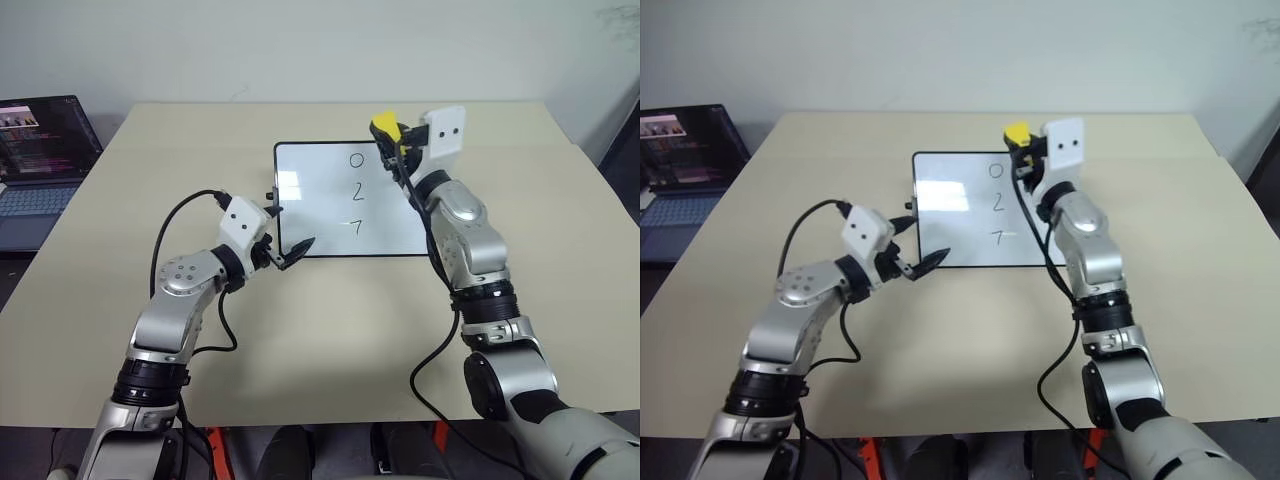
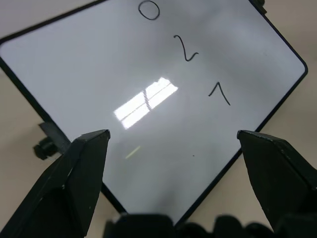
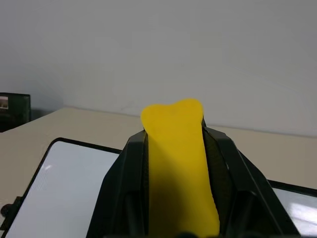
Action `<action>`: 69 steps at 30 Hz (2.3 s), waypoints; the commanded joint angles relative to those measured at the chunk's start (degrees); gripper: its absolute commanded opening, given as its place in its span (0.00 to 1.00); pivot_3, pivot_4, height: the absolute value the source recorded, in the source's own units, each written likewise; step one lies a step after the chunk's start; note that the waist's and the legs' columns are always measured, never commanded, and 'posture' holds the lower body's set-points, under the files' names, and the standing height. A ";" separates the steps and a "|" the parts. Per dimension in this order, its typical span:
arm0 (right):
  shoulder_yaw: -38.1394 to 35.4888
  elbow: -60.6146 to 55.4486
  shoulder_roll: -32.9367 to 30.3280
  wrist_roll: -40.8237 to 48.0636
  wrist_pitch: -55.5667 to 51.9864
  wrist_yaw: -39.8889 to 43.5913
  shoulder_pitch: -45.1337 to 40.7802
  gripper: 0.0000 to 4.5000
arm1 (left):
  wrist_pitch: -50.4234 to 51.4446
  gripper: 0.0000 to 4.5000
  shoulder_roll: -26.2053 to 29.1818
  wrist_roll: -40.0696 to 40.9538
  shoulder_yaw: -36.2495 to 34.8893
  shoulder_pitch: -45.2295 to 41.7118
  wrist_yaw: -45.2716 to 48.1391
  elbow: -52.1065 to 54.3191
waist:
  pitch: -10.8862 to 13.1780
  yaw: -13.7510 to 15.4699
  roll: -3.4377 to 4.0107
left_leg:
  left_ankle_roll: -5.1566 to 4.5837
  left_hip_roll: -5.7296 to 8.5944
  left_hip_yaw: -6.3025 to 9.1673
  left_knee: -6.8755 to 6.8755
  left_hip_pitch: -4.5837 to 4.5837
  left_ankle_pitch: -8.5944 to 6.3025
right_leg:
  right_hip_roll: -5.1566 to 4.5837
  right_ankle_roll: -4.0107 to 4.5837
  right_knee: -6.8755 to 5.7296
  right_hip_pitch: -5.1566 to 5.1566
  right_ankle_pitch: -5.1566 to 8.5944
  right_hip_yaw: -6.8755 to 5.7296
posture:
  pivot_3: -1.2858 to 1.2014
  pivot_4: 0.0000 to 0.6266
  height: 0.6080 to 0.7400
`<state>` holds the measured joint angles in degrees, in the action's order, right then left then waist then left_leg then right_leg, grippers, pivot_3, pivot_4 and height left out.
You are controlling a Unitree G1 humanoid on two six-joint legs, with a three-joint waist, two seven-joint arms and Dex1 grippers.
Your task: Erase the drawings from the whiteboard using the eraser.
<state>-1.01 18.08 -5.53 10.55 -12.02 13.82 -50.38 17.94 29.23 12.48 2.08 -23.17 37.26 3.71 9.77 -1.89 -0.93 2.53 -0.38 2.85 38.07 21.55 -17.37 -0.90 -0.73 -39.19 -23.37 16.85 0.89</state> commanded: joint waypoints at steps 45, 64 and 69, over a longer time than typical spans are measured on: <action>-0.83 20.00 0.08 -2.78 15.21 5.23 -12.23 0.27 | -3.36 1.00 -2.65 -1.32 1.04 -9.78 1.71 -5.11 | 0.00 0.00 0.00 | 0.09 0.01 -0.01 0.10 0.23 0.05 | -0.03 0.00 -0.03 -0.18 -0.03 -0.02 | 0.52 0.24 1.00; -0.90 33.41 -1.62 -5.33 20.87 6.32 -16.83 0.27 | -6.30 1.00 -3.97 -1.24 0.74 -12.68 1.13 -7.48 | 0.00 -0.06 0.00 | 0.09 0.02 -0.04 0.37 0.23 0.06 | -0.03 0.00 -0.38 -0.23 -0.03 0.02 | 0.52 0.24 1.00; -0.73 37.57 -2.14 -6.28 21.54 5.18 -18.56 0.27 | -6.11 1.00 -3.81 -1.21 0.76 -12.64 1.16 -7.23 | 0.00 -0.06 0.00 | 0.09 0.02 -0.04 0.44 0.23 0.05 | -0.03 0.00 -0.48 -0.23 -0.03 0.02 | 0.52 0.24 1.00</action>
<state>-1.03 55.68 -6.84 5.03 8.18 19.58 -66.64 12.96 25.36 11.28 4.07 -34.45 38.36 -4.82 9.76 -1.95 -0.93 2.62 -0.36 2.81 38.53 21.77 -17.31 -0.93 -0.73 -39.68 -23.60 16.82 0.91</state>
